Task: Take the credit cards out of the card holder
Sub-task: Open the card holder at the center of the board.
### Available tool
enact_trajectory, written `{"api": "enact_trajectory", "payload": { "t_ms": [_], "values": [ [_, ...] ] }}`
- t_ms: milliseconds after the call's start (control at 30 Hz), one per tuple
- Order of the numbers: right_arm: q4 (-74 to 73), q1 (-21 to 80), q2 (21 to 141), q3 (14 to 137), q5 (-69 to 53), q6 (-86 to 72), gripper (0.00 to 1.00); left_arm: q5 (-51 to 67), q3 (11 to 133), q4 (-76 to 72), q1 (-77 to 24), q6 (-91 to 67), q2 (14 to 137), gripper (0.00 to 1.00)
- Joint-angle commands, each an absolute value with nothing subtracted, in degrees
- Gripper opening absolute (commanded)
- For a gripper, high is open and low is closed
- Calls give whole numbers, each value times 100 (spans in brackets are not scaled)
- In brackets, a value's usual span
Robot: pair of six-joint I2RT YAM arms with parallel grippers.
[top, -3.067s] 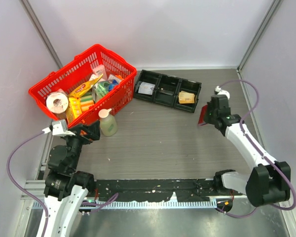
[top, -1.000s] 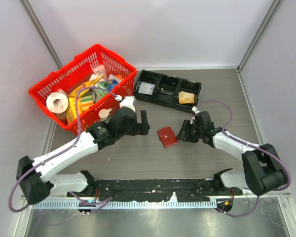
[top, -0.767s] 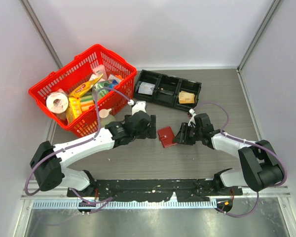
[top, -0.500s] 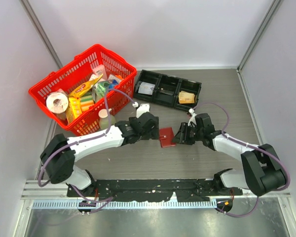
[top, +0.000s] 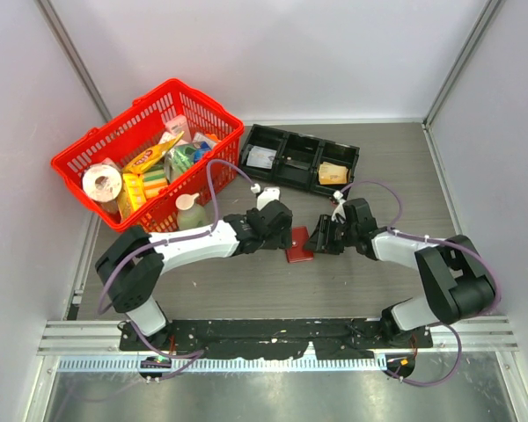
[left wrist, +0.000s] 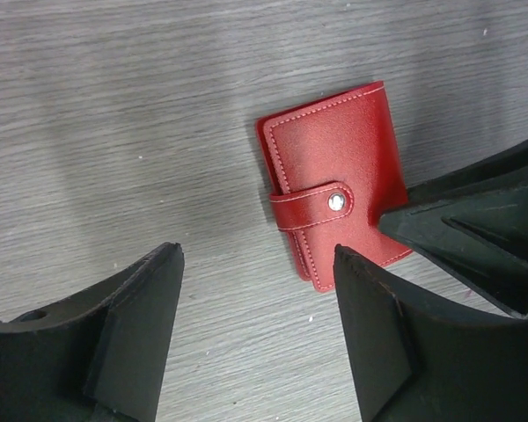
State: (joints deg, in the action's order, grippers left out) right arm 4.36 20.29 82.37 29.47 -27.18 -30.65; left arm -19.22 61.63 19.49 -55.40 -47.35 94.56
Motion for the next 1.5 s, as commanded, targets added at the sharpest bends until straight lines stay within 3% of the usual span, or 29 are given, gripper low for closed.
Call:
{"api": "enact_trajectory", "payload": {
  "t_ms": [0,400,667,1033,1467],
  "values": [
    [1019,2030,8525,2936,-2900,-3217,44,-1714,6223,1424,-5563,-4763,9571,72],
    [1204,2030,8991,2813,-2927,-3243,42,-1854,6029,1169,-5528,-5018,9931,65],
    [1283,2074,8675,2637,-2945,-3428,42,-2004,5994,1143,-5406,-5063,10072,49],
    [1265,2083,8692,2935,-2575,-3463,46,-1819,5854,993,-5335,-5115,10230,47],
    [1415,2083,9395,3032,-2716,-3402,45,-1424,5476,624,-5291,-5124,10327,29]
  ]
}}
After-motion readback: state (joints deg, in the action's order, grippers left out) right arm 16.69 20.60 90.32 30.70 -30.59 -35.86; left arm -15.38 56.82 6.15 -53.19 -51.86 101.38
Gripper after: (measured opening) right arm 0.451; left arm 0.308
